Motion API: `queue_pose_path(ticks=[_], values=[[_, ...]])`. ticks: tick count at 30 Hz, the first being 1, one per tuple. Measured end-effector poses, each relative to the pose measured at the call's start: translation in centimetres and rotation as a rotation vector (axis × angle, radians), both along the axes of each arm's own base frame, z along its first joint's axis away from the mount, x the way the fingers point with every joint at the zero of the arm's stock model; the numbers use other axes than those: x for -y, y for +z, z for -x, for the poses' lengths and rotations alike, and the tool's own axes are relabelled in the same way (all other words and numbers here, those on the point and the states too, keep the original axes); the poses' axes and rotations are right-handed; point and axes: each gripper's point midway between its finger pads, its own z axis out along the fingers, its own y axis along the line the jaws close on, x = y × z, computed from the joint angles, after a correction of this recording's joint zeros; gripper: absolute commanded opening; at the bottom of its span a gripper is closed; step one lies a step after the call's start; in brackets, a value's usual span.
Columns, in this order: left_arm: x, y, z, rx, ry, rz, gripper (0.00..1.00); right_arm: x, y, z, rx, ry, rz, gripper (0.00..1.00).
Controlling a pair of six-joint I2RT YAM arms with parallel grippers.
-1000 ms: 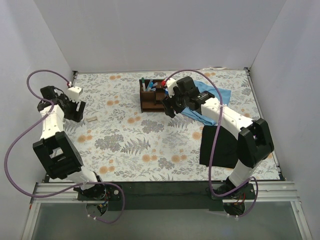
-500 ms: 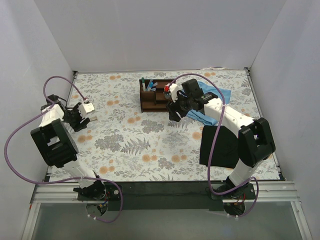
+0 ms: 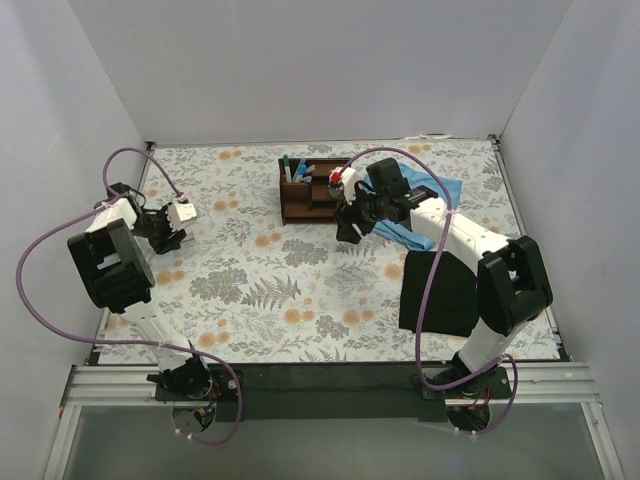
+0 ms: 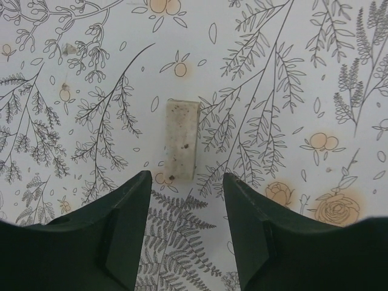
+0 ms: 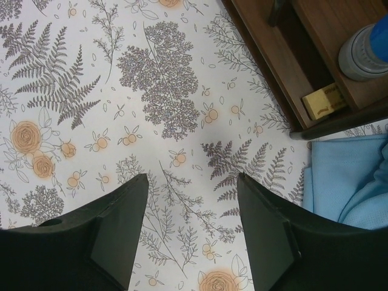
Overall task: Sort the stationery into containers
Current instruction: Pick up the stationery from the center of the board.
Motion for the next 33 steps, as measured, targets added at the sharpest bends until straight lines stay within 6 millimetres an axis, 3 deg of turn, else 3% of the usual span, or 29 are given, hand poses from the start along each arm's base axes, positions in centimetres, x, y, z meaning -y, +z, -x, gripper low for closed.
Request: queue_pose_path(ticks=[8,14,17,22,26,33], values=[[-0.5,-1.6,-1.5,-0.013,-0.009,0.003,0.46,0.0,-0.4,-1.0,-0.008,-0.011,-0.002,0.68],[-0.9,-1.7,-2.3,-0.012,-0.015,-0.002,0.34,-0.1,-0.5,-2.0,-0.005,-0.022,-0.003,0.68],[-0.9,-1.8,-2.5,-0.023,-0.024,0.001,0.34,0.0,-0.6,-2.1,-0.006,-0.024,-0.001,0.68],[-0.6,-1.9,-2.0,-0.031,-0.073,-0.004,0.33,0.0,-0.8,-2.3,-0.009,-0.028,0.002,0.68],[0.0,-2.0,-1.3,-0.026,-0.147,-0.017,0.39,0.3,-0.9,-2.5,-0.008,-0.036,0.009,0.68],[1.1,-2.1,0.1,-0.035,-0.224,-0.025,0.30,0.9,-1.0,-3.0,0.000,-0.056,0.019,0.68]])
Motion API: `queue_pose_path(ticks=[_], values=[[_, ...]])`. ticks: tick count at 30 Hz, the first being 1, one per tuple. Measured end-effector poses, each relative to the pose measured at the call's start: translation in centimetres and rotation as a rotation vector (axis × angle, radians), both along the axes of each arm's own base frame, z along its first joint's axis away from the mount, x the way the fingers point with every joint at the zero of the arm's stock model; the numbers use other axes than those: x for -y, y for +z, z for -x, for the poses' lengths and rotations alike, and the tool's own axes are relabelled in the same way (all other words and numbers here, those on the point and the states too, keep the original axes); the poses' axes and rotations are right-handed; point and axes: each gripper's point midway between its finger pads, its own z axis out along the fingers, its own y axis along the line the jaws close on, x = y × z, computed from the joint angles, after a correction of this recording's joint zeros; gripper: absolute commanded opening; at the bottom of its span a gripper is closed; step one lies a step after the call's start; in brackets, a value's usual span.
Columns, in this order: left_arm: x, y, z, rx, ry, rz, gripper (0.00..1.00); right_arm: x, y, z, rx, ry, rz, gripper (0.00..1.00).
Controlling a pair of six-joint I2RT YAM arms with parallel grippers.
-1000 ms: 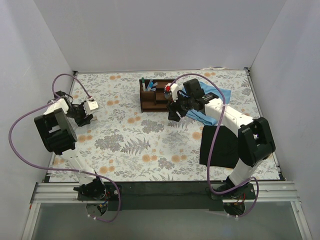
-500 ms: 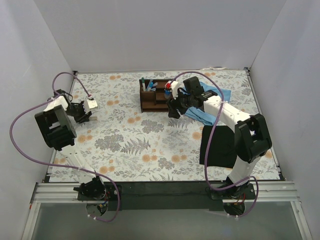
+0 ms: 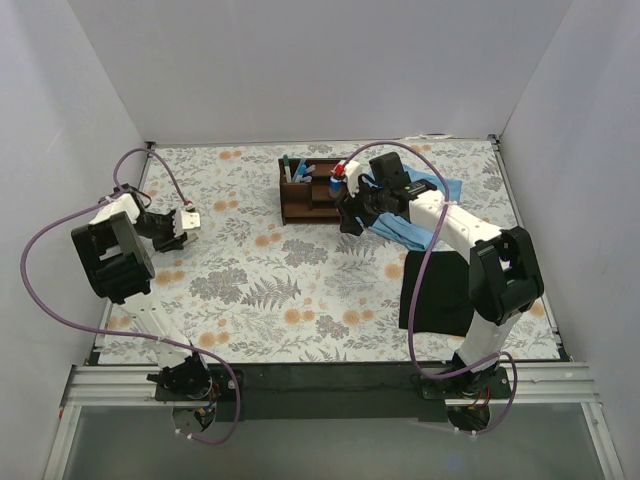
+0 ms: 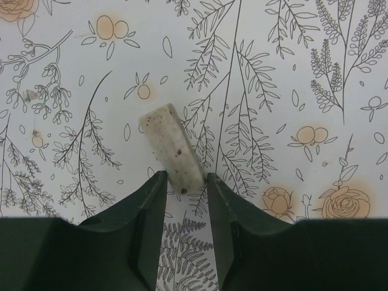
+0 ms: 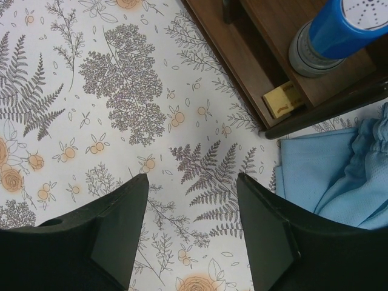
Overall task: Sort the stationery into containers
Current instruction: Pick up the stationery from the center of the board.
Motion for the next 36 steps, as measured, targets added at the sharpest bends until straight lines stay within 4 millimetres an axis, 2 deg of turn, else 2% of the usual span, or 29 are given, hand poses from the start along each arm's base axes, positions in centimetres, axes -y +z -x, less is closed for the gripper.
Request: queue_pose_path(ticks=[10,15,21,24,29,36], values=[[0.1,-0.1,0.1,-0.061,0.086,-0.003,0.24,0.3,0.0,-0.2,0.002,-0.009,0.004,0.68],[0.3,-0.2,0.1,-0.087,0.166,-0.001,0.40,0.7,-0.3,-0.2,0.004,-0.022,0.018,0.68],[2.3,-0.3,2.3,-0.130,0.201,0.019,0.42,1.5,-0.1,0.5,0.011,-0.032,0.024,0.68],[2.8,-0.4,2.8,-0.151,0.228,0.028,0.42,1.8,0.1,0.9,0.019,-0.033,0.021,0.68],[2.7,-0.5,2.6,-0.187,0.327,0.030,0.46,2.2,0.0,1.6,0.018,-0.033,0.021,0.68],[2.9,-0.2,1.3,-0.349,0.587,0.059,0.54,2.8,-0.3,2.5,0.011,-0.036,0.024,0.68]])
